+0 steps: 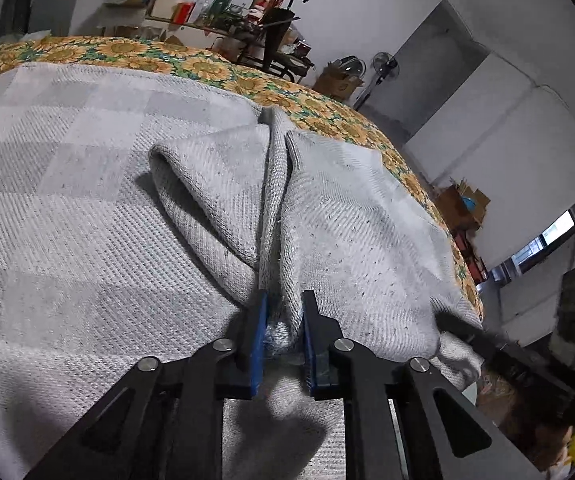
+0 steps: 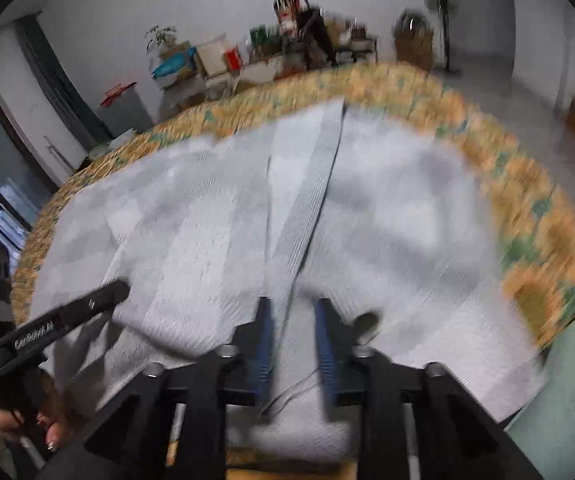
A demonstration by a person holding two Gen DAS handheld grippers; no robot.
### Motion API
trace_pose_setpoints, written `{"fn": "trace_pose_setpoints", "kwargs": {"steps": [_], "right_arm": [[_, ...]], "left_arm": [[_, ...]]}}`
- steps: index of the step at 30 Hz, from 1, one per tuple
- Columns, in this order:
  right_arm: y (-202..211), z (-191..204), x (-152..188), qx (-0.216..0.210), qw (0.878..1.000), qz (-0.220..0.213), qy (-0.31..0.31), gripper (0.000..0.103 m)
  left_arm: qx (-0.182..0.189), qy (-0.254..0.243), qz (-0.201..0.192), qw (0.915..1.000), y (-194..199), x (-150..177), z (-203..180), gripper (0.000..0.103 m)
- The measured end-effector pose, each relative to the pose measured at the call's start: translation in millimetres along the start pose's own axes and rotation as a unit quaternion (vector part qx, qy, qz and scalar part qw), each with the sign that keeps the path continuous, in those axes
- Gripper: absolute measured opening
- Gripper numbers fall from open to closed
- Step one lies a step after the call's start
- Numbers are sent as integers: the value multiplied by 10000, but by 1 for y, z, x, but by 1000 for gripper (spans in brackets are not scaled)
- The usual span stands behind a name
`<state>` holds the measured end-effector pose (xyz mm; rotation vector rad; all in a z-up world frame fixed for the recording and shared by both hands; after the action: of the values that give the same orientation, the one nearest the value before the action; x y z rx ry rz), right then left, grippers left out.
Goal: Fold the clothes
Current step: 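Open the left gripper and move the right gripper to the blanket edge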
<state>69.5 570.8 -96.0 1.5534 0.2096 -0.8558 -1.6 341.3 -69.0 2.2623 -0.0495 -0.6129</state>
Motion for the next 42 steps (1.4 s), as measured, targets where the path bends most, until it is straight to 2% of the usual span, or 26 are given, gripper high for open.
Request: {"fn": "trace_pose_setpoints", "kwargs": {"steps": [1,3,4,6,9,10,12,14,15,16,17,18,22,25,26,27,28,30,31,33,35,38,41,42], "right_arm": [[3,-1,-11,86,9999,-108,101,35],[2,-1,-36,96,9994,-255,229,37],[-1,0,-48,48,9991,-305,288,38],[-21,5,-71,-153,9988,-224,405,40],[-63,13,-100,-429,9976,79,545,46],[-77,16,-107,-497,9970,177,569,51],[-102,24,-110,-653,9951,487,559,57],[-119,28,-109,-605,9938,729,579,56],[-125,29,-108,-544,9934,805,616,44],[-124,31,-109,-514,9936,752,674,24],[-116,32,-114,-546,9941,593,726,12],[-108,33,-119,-579,9943,433,778,8],[-72,32,-141,-535,9936,-200,973,8],[-66,13,-156,-324,9957,-362,794,8],[-76,5,-159,-241,9966,-304,733,9],[-86,-2,-160,-155,9973,-219,685,16],[-100,-7,-158,-36,9976,0,687,28],[-125,-20,-150,358,9969,456,529,40],[-134,-27,-146,516,9957,633,435,40],[-126,-28,-150,321,9983,419,260,40],[-116,-10,-160,212,9979,192,577,40],[-122,21,-181,509,9889,190,1382,37],[-140,49,-186,257,9822,350,1826,34],[-146,59,-185,156,9792,427,1975,33]], "left_arm": [[-34,10,8,10000,1,0,0,26],[-41,238,31,9997,6,0,3,49],[35,290,-35,9996,11,-1,4,55],[182,388,-169,9989,20,-4,5,58],[191,352,-366,9985,36,-8,8,59],[179,362,-434,9982,39,-11,8,59],[153,451,-587,9971,46,-17,13,59],[157,543,-630,9964,48,-21,16,60],[173,596,-634,9961,48,-23,17,60],[197,650,-605,9959,48,-24,18,60],[230,688,-588,9956,47,-25,20,60],[262,725,-573,9954,47,-25,21,60],[454,829,-577,9938,48,-26,23,60],[672,924,-551,9919,51,-27,23,60],[637,911,-579,9921,50,-28,22,60],[597,888,-592,9925,49,-28,22,60],[544,902,-578,9928,47,-29,23,60],[450,983,-543,9927,43,-30,28,60],[402,1045,-548,9922,42,-31,33,60],[300,1169,-560,9911,40,-33,41,60],[32,1267,-611,9900,39,-38,50,60],[-671,1442,-618,9853,36,-43,66,60],[-1253,1376,-627,9805,36,-43,74,60],[-1291,1345,-617,9805,32,-46,75,60]]}}
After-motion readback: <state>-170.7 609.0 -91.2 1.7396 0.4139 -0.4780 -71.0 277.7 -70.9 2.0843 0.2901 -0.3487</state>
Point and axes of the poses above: each gripper's, at about its wrist camera, not at the fingertips, and y roughly against the way its jaws point, z to its left, x to its underside, the point moved 6 cm from there along -y, roughly the way its jaws point, and after that the axes turned 11 degrees about y, right-handed, at the moved point
